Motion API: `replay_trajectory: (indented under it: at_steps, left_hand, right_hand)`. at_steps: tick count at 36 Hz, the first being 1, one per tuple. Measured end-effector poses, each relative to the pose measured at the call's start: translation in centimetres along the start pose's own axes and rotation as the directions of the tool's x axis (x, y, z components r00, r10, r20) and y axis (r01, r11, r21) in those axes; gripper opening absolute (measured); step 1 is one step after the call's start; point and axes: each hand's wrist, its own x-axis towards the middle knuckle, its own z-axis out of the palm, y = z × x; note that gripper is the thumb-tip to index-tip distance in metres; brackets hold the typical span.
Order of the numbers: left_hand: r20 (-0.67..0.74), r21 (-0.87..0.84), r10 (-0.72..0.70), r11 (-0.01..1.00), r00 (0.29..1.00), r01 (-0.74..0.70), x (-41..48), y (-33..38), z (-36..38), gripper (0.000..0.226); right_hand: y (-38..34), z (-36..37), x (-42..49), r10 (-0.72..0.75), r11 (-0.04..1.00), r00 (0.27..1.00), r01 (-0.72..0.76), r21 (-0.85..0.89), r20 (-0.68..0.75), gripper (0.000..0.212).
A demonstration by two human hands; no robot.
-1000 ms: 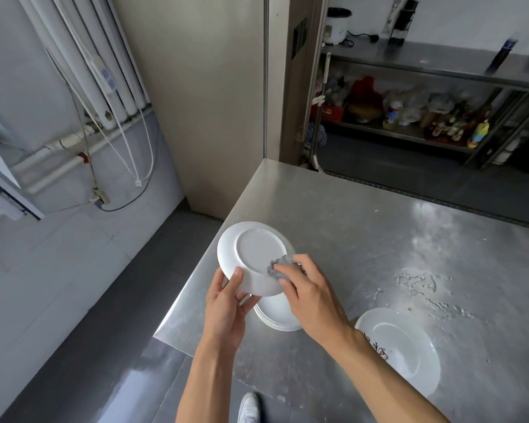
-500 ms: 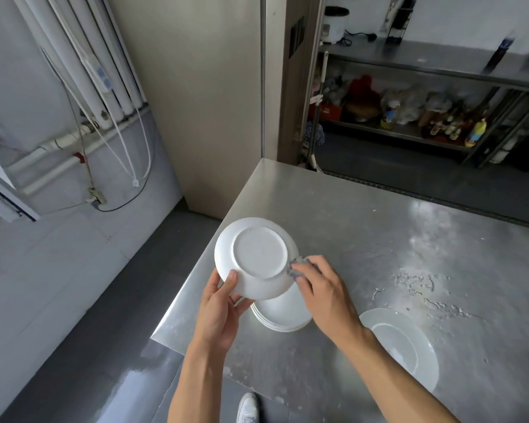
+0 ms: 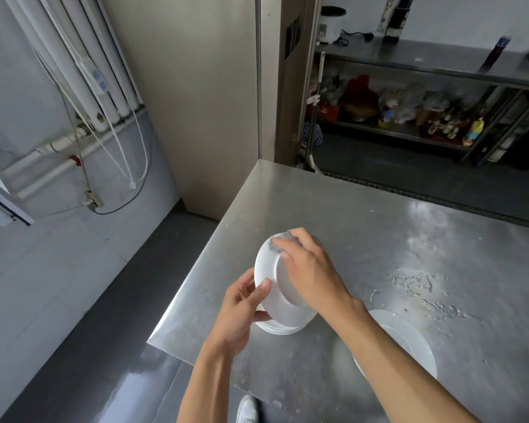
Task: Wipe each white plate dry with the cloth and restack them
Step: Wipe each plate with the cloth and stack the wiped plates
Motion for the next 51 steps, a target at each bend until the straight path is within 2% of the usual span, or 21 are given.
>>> replay_trajectory:
  at_steps: [3, 6, 10, 13, 16, 22, 27, 34, 41, 44, 48, 51]
  left_hand:
    - [-0.055, -0.055, 0.014, 0.998, 0.998, -0.017, 0.5, -0.2, 0.3, 0.032]
    - [-0.124, -0.118, 0.016, 0.993, 0.992, -0.031, 0.9, -0.5, 0.2, 0.03]
    - [-0.186, -0.198, 0.008, 0.979, 0.983, -0.046, 1.0, -1.1, -0.6, 0.033]
    - [-0.212, -0.255, -0.002, 0.965, 0.977, -0.054, 1.1, -1.1, -1.1, 0.034]
    - [-0.242, -0.329, -0.032, 0.943, 0.97, -0.052, 1.3, -1.0, -1.5, 0.037]
    - [-0.227, -0.469, -0.053, 0.881, 0.972, -0.062, 1.8, -1.0, -2.0, 0.037]
    - [-0.196, -0.524, -0.087, 0.852, 0.977, -0.029, 2.0, -1.2, -1.9, 0.04]
    - [-0.128, -0.4, -0.086, 0.916, 0.988, 0.028, 2.0, -1.0, -1.5, 0.046]
    - [-0.032, -0.217, -0.078, 0.974, 0.996, 0.069, 1.3, -0.9, -1.1, 0.034]
    - [0.024, -0.136, -0.085, 0.987, 0.996, 0.087, 0.7, -0.3, -0.7, 0.04]
    - [0.079, -0.032, -0.067, 0.997, 0.995, 0.07, 0.5, 0.2, 0.2, 0.037]
    - [0.047, -0.009, -0.04, 0.999, 0.998, 0.041, 0.4, 0.3, 1.1, 0.034]
  right_hand:
    - [-1.1, 1.0, -0.4, -0.094, 0.994, 0.993, 0.097, -0.043, 0.073, 0.046]
    - [-1.6, 2.0, -0.9, -0.153, 0.986, 0.981, 0.16, -0.051, 0.119, 0.041]
    - [-1.6, 2.9, -1.7, -0.162, 0.983, 0.977, 0.171, -0.062, 0.135, 0.052]
    - [-1.6, 2.8, -2.1, -0.198, 0.97, 0.969, 0.215, -0.11, 0.148, 0.045]
    - [-1.1, 2.6, -2.5, -0.241, 0.951, 0.955, 0.268, -0.153, 0.171, 0.049]
    - [0.3, 2.0, -3.1, -0.271, 0.941, 0.957, 0.285, -0.182, 0.1, 0.053]
    - [1.6, 1.5, -3.6, -0.207, 0.966, 0.978, 0.202, -0.163, -0.011, 0.046]
    - [2.9, 0.8, -3.8, -0.028, 0.995, 0.996, 0.019, -0.1, -0.081, 0.053]
    - [3.8, -0.6, -2.5, 0.167, 0.985, 0.968, -0.171, -0.009, -0.186, 0.042]
    - [3.7, -1.3, -1.5, 0.166, 0.985, 0.959, -0.172, -0.005, -0.23, 0.043]
    - [2.5, -1.5, -0.7, 0.119, 0.992, 0.983, -0.124, -0.025, -0.142, 0.047]
    - [1.0, -1.1, -0.6, 0.024, 0.999, 0.994, -0.028, -0.031, -0.111, 0.045]
